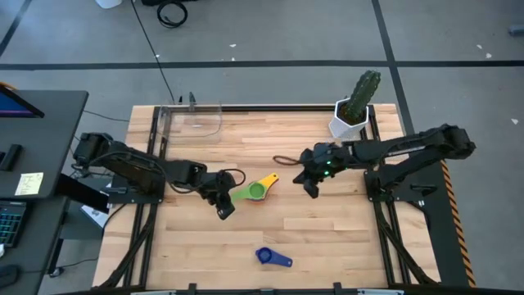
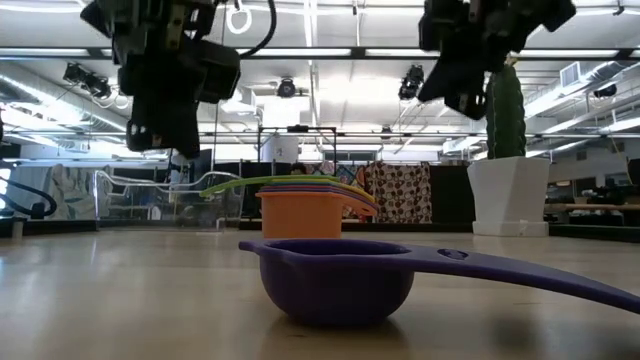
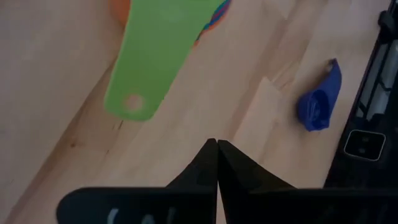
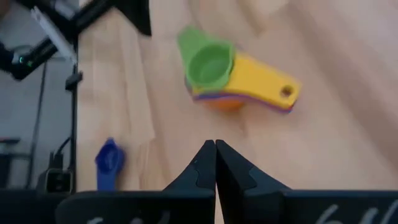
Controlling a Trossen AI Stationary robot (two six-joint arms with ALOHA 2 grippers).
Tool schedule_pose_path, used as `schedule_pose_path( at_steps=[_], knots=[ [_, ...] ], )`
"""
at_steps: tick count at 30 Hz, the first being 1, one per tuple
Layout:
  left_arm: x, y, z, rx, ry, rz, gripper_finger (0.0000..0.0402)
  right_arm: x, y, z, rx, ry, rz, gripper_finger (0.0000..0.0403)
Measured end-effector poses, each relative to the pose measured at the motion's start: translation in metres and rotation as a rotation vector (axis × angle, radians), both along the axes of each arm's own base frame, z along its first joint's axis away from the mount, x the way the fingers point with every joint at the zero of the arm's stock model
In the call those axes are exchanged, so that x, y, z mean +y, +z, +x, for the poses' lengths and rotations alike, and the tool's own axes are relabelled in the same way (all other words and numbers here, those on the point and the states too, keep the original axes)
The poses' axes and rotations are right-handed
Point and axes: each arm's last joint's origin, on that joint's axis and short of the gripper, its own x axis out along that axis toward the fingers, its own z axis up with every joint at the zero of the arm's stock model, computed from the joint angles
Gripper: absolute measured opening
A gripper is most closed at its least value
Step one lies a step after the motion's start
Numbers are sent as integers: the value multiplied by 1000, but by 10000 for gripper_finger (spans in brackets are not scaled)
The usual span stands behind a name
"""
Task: Nest measuring cups in basket
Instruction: Stack the green nest measuring cup on top of the yellow nest measuring cup
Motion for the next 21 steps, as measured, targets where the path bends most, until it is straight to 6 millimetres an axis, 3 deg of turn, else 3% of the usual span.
schedule_pose_path(
  at_steps=[11,21],
  knots=[
    [2,-21,-4,-12,5,22,5,4,-58,47,91,27,167,5],
    [2,-43,4,37,-23,67,5,-7,-80,66,72,-1,231,5]
  ],
)
